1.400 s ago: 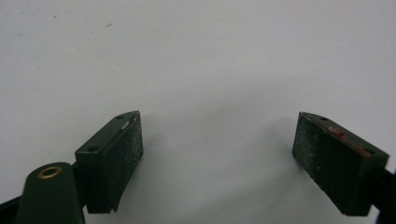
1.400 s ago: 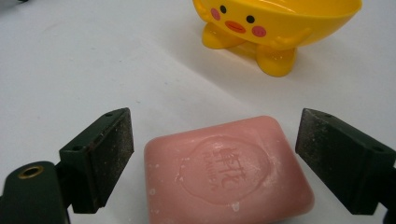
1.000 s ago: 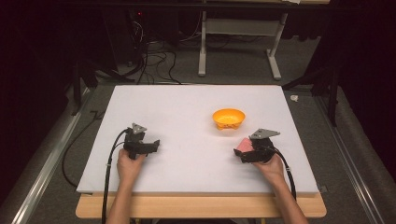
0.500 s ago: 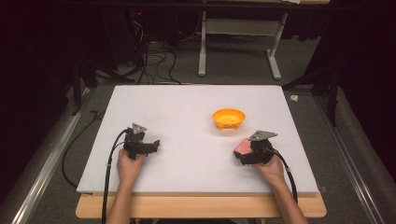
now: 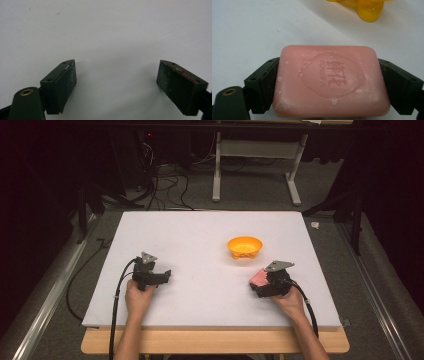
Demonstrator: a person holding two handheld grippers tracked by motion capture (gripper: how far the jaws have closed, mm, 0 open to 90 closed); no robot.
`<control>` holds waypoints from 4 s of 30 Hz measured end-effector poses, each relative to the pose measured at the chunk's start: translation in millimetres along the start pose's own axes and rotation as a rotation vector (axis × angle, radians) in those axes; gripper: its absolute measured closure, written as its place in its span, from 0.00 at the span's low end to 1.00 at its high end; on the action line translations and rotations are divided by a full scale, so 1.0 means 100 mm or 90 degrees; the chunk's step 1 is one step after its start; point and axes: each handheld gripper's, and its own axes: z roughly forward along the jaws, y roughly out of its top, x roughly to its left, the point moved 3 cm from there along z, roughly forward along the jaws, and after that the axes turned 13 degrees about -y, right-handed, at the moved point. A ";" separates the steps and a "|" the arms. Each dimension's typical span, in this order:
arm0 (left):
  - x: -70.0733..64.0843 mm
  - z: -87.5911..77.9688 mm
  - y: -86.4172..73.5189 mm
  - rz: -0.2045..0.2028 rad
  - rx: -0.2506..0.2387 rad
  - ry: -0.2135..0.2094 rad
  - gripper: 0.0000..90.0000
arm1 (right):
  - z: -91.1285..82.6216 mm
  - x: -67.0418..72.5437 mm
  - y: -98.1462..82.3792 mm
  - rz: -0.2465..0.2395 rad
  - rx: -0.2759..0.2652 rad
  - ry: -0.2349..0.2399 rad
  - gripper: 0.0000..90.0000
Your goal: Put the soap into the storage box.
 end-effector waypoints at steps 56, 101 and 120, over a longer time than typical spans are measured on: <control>0.00 0.00 0.00 0.000 0.000 -0.001 0.18 | -0.43 -0.14 0.26 0.188 -0.045 0.032 0.15; 0.00 0.00 0.00 0.000 -0.001 -0.001 0.19 | -0.34 -0.23 0.81 0.188 -0.029 0.038 0.15; 0.00 0.00 0.00 0.000 0.000 -0.001 0.19 | -0.21 -0.27 0.99 0.169 0.003 0.001 0.15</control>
